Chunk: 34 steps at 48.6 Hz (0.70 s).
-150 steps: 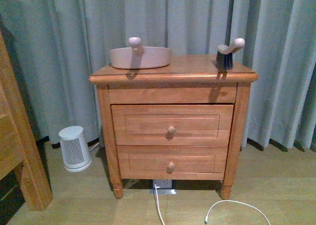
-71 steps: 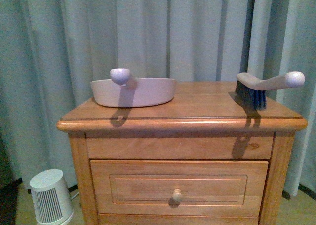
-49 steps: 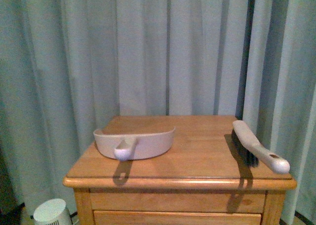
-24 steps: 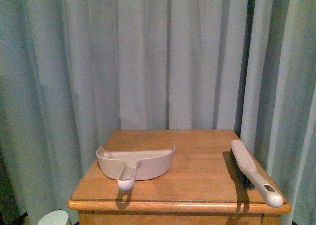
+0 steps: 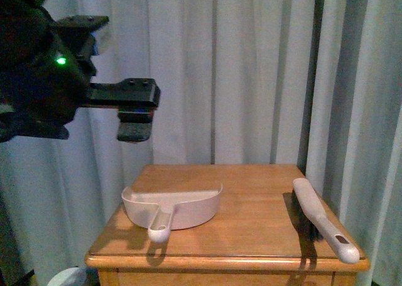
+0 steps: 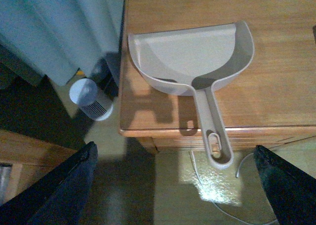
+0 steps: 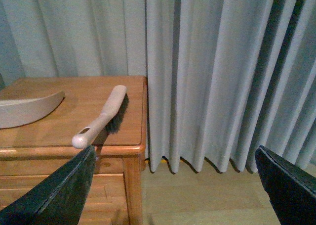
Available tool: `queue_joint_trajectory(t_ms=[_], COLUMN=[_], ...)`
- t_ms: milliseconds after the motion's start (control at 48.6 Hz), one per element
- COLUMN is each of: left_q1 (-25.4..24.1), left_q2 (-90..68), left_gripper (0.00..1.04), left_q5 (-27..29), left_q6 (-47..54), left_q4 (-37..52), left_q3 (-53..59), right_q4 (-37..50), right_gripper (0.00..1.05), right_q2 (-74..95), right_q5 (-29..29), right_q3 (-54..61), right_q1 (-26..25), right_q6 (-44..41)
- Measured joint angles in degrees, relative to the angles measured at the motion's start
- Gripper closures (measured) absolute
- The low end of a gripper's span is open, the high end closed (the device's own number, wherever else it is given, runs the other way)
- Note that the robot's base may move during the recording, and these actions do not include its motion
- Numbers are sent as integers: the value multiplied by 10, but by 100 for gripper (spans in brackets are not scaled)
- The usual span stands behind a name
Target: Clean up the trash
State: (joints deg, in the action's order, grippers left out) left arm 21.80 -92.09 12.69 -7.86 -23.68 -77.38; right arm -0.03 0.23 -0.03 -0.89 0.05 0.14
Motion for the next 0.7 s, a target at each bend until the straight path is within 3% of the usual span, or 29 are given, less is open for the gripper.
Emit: queue_joint_trajectory(t_ms=[206, 700], left_q1=[29, 42], left_q2=[-115, -276], left_gripper=[8, 8], left_q5=[9, 20], left_q6=[-55, -30], left_q4=[-26, -3], left_q3=[-77, -149], right_q4=[0, 0], right_gripper=[7, 7], right_q2=[0, 0], right_q5=[0, 0], right_q3=[0, 0], right_q1=[0, 0], right_q6=[0, 0])
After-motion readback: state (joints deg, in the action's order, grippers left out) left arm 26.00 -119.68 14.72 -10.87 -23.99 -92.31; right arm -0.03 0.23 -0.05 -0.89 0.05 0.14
